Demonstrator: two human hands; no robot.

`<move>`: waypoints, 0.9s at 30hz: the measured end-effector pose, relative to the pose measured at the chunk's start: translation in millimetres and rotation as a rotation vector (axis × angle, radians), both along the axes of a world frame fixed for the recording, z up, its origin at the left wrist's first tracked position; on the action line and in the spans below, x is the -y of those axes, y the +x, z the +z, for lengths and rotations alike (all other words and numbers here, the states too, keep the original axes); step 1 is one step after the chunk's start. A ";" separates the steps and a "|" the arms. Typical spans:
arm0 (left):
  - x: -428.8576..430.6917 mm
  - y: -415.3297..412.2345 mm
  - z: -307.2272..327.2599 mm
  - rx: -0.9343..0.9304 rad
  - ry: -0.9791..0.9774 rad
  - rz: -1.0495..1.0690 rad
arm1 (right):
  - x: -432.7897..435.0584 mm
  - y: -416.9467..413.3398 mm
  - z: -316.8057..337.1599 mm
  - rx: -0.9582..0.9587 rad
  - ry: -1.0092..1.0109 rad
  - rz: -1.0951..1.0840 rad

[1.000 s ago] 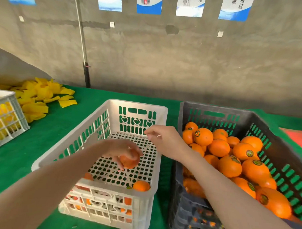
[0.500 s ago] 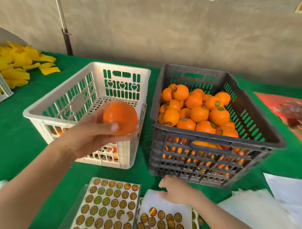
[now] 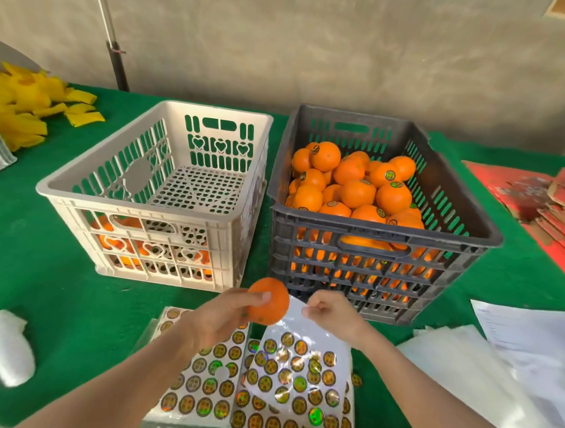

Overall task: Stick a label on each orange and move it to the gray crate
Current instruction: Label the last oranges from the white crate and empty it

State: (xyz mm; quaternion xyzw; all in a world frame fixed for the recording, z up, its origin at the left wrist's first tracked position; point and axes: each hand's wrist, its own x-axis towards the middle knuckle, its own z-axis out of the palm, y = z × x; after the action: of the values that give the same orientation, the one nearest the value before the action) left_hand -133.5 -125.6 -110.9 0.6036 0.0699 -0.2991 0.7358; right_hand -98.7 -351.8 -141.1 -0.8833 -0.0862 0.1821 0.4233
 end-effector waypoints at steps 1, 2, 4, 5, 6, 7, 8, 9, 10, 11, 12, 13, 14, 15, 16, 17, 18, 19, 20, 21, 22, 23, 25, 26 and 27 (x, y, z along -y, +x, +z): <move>3.9 0.5 -4.9 -0.020 -0.013 -0.020 | 3.8 0.2 1.1 -0.008 0.024 -0.040; 7.5 1.4 -8.4 -0.041 -0.033 -0.033 | 6.8 0.8 1.2 -0.026 0.056 -0.088; 14.2 4.3 -14.2 -0.089 -0.079 -0.040 | 10.2 -0.2 0.0 -0.047 0.075 -0.161; 17.7 5.8 -16.6 -0.119 -0.087 -0.036 | 10.6 -2.7 -0.9 -0.021 0.050 -0.170; 21.2 7.4 -18.5 -0.143 -0.096 -0.030 | 10.7 -7.6 -2.1 0.051 -0.001 -0.170; 24.6 8.4 -19.5 -0.164 -0.105 -0.014 | 10.3 -13.7 -4.0 0.194 -0.071 -0.171; 28.4 10.6 -20.9 -0.175 -0.125 0.009 | 10.1 -20.7 -5.9 0.391 -0.138 -0.159; 30.4 12.1 -21.0 -0.186 -0.153 0.042 | 8.7 -26.5 -8.1 0.573 -0.177 -0.116; 32.3 13.5 -21.1 -0.188 -0.181 0.070 | 8.0 -31.0 -10.5 0.697 -0.178 -0.066; 33.6 13.9 -19.5 -0.184 -0.199 0.087 | 7.0 -34.5 -12.2 0.749 -0.160 -0.024; 34.1 15.5 -20.7 -0.173 -0.193 0.090 | 6.2 -37.3 -14.0 0.761 -0.145 0.009; 35.2 16.2 -21.1 -0.180 -0.188 0.089 | 5.1 -39.1 -15.4 0.754 -0.135 0.033; 35.9 17.0 -22.9 -0.195 -0.192 0.101 | 3.5 -40.2 -15.2 0.733 -0.132 0.045; 36.5 17.8 -24.6 -0.205 -0.200 0.104 | 2.6 -40.4 -15.7 0.720 -0.127 0.052; 36.7 19.3 -26.7 -0.200 -0.200 0.103 | 2.0 -40.1 -16.0 0.720 -0.120 0.057; 36.9 18.8 -25.0 -0.168 -0.184 0.090 | 1.0 -40.2 -15.7 0.725 -0.113 0.071; 37.2 18.0 -24.8 -0.153 -0.198 0.091 | -0.1 -40.6 -15.1 0.730 -0.103 0.087; 37.3 16.8 -23.3 -0.183 -0.221 0.101 | -0.6 -40.6 -15.3 0.735 -0.089 0.098; 37.1 17.6 -24.7 -0.203 -0.231 0.098 | -0.2 -40.3 -15.9 0.727 -0.070 0.102; 36.3 18.5 -24.8 -0.219 -0.235 0.097 | 0.2 -40.2 -16.2 0.704 -0.051 0.096; 35.2 19.4 -26.5 -0.213 -0.217 0.077 | 0.9 -40.9 -16.3 0.663 -0.030 0.075; 34.9 19.0 -24.9 -0.217 -0.201 0.064 | 1.6 -41.4 -16.6 0.610 -0.001 0.038; 34.3 18.6 -26.8 -0.196 -0.134 0.020 | 2.7 -41.7 -13.9 0.485 0.097 -0.073; 33.9 17.6 -26.3 -0.167 -0.069 0.000 | 3.0 -41.5 -9.7 0.425 0.162 -0.142; 32.8 16.6 -25.1 -0.131 0.010 -0.020 | 2.9 -41.3 -4.1 0.366 0.234 -0.209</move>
State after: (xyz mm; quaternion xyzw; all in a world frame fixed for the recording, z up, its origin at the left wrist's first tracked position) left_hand -116.8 -158.4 -136.1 0.5872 0.1133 -0.3451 0.7234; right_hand -140.0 -354.7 -145.3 -0.8507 -0.0898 -0.0369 0.5166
